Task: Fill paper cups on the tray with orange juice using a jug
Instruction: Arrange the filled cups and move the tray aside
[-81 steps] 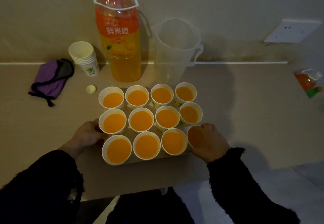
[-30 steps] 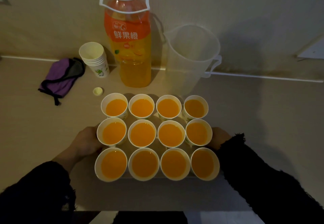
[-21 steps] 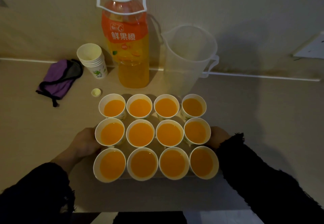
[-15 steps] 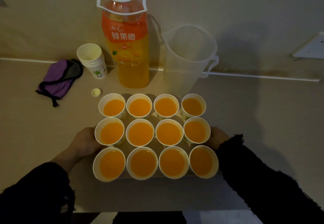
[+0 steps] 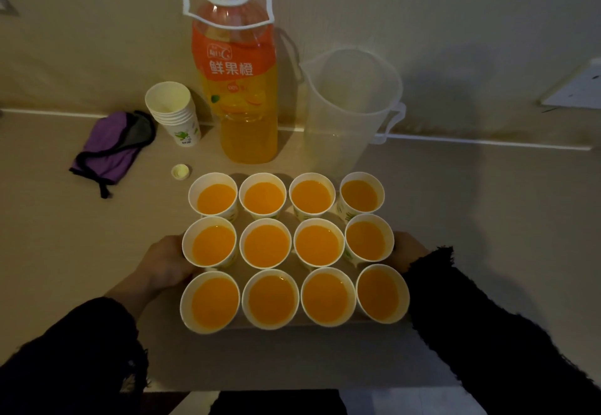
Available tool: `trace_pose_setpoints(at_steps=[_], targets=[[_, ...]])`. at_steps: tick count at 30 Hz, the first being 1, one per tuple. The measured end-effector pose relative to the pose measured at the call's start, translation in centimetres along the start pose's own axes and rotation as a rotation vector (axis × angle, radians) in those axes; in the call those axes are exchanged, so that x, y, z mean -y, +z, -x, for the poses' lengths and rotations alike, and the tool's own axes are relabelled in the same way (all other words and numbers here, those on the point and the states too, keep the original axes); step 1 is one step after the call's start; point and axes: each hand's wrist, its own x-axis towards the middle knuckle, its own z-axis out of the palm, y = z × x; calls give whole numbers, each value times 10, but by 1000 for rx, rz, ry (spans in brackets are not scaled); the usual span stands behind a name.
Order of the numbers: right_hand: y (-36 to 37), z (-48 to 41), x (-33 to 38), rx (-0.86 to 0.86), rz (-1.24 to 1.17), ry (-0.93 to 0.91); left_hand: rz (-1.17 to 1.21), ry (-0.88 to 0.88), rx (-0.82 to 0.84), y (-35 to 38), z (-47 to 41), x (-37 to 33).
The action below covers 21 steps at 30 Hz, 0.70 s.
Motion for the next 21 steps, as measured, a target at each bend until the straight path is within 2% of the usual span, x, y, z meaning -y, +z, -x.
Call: trace_pose_setpoints(at_steps=[6,14,21], targets=[[1,0,-6,-25,-8,-63,20,4,8,0,2,-5],[2,-4,-5,-32,-67,-50,-9,25,-17,0,1,-4],[1,-4,-1,7,-116,-69,96,-11,2,-8,7,-4]])
